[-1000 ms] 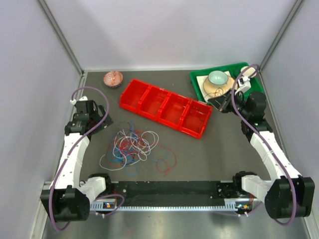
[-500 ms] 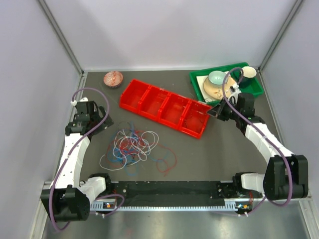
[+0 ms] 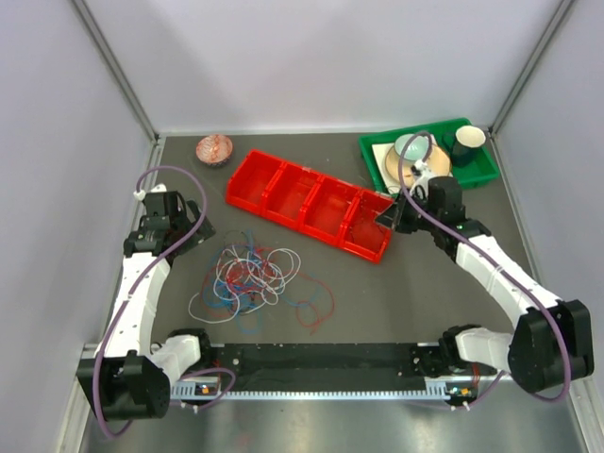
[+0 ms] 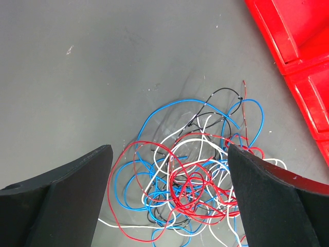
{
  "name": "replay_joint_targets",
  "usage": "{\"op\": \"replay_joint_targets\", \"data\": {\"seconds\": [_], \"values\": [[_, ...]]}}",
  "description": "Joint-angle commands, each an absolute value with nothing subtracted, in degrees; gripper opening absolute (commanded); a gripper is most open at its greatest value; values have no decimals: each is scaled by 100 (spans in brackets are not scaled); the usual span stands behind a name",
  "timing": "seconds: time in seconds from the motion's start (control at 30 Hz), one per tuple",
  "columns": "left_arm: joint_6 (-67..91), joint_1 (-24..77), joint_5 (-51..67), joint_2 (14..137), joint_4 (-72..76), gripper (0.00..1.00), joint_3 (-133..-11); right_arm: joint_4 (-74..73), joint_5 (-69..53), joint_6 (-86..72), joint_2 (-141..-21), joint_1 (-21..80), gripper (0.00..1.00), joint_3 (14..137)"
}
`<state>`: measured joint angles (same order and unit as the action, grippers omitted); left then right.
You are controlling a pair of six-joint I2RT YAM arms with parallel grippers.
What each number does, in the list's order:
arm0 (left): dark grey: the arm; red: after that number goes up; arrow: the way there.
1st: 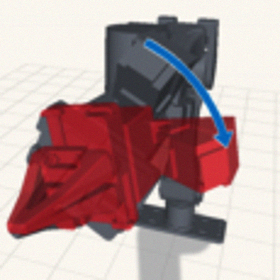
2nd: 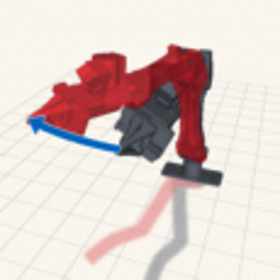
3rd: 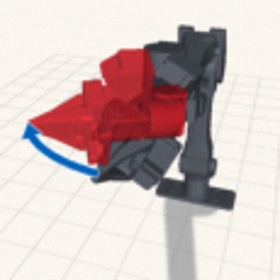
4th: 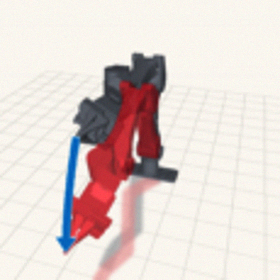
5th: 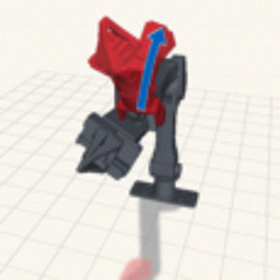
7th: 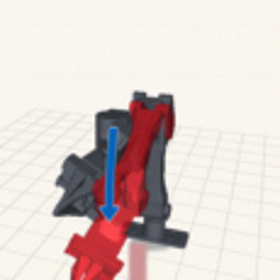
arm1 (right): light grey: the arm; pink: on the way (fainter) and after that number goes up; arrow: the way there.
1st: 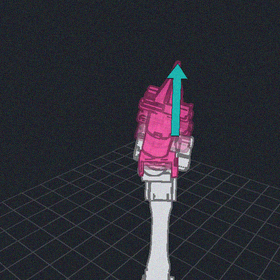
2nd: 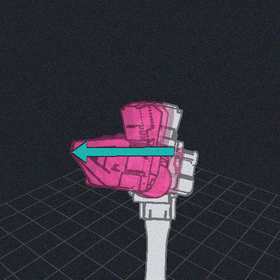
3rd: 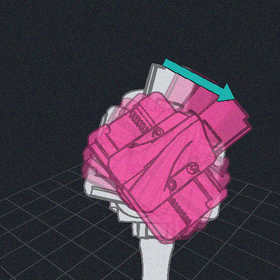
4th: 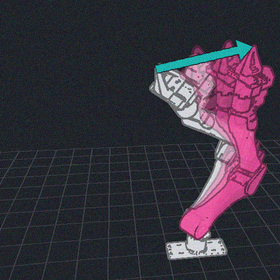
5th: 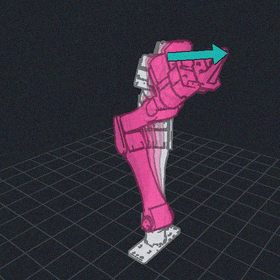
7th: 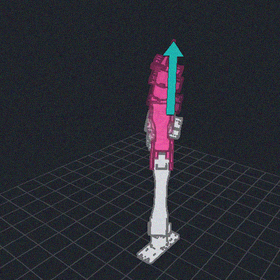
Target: Untangle the cables
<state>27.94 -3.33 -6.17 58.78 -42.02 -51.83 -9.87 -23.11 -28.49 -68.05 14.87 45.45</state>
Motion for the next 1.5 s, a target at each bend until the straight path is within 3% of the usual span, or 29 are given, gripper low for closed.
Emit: {"op": "replay_joint_targets", "data": {"seconds": [0.0, 0.43, 0.73, 1.13, 1.47], "values": [[2830, -325, -536, 5915, -3938, 99, -5098, -949, -2277, -3049, -6987, 1907, 0, 4790], [2769, -325, -510, 5862, -3955, 99, -5097, -79, -2778, -3621, -8217, 2250, 0, 5114], [2768, -316, -519, 5836, -3938, 99, -5106, 605, -3609, -4137, -8665, 1600, 0, 5195], [2751, -334, -483, 5854, -3902, 99, -5063, 3031, -4386, -5783, -8842, 1467, 0, 4017], [2760, -325, -545, 5783, -3955, 99, -5045, 2998, -4070, -6047, -8324, 1881, 0, 3806]]}}
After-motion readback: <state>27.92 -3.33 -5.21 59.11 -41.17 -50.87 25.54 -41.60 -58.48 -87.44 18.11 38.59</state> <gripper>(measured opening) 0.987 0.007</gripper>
